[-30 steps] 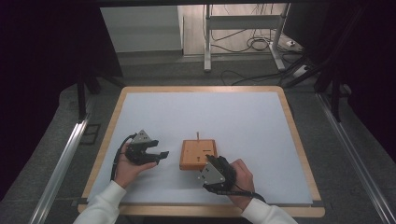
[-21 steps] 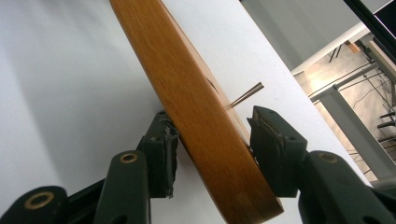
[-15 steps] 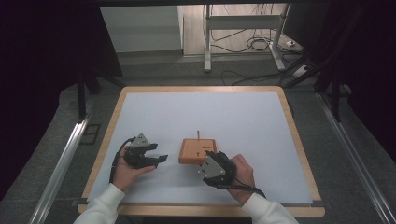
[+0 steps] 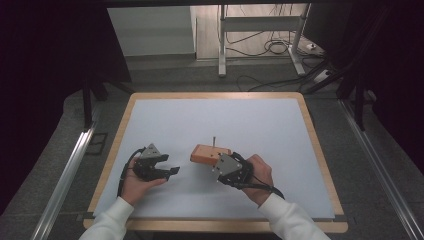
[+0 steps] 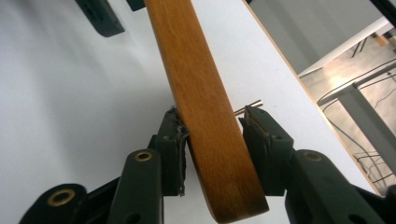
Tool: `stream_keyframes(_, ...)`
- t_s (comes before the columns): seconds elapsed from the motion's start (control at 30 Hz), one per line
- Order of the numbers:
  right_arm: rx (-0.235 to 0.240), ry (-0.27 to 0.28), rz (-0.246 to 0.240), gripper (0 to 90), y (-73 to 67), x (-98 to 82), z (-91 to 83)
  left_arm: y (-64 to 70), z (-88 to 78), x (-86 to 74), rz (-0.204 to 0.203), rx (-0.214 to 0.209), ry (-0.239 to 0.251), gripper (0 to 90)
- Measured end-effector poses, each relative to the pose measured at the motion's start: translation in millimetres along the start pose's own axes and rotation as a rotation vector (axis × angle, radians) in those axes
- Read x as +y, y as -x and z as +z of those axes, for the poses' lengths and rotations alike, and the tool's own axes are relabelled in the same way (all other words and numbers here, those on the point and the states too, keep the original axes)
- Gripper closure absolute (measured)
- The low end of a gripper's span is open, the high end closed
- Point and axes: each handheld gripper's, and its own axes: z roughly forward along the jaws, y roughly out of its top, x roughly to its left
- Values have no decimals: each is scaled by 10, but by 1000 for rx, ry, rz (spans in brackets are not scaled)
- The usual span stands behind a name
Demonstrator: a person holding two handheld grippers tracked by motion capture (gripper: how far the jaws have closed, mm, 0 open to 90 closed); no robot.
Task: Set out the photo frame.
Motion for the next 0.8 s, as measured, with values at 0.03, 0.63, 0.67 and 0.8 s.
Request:
stream_keyframes(0.03, 4, -6, 1, 622, 26, 15, 1, -2, 0, -1, -1, 0, 0, 302)
stream_keyframes(0.63, 56, -26, 11, 678, 328, 169, 88, -18, -5, -15, -2, 7, -6, 297)
stream_keyframes(0.67, 57, -25, 10, 680, 338, 177, 98, -19, -6, -15, -2, 8, -5, 297)
stream_keyframes(0.8, 60, -38, 30, 690, 418, 214, 118, -19, -3, -18, -10, 12, 1, 297)
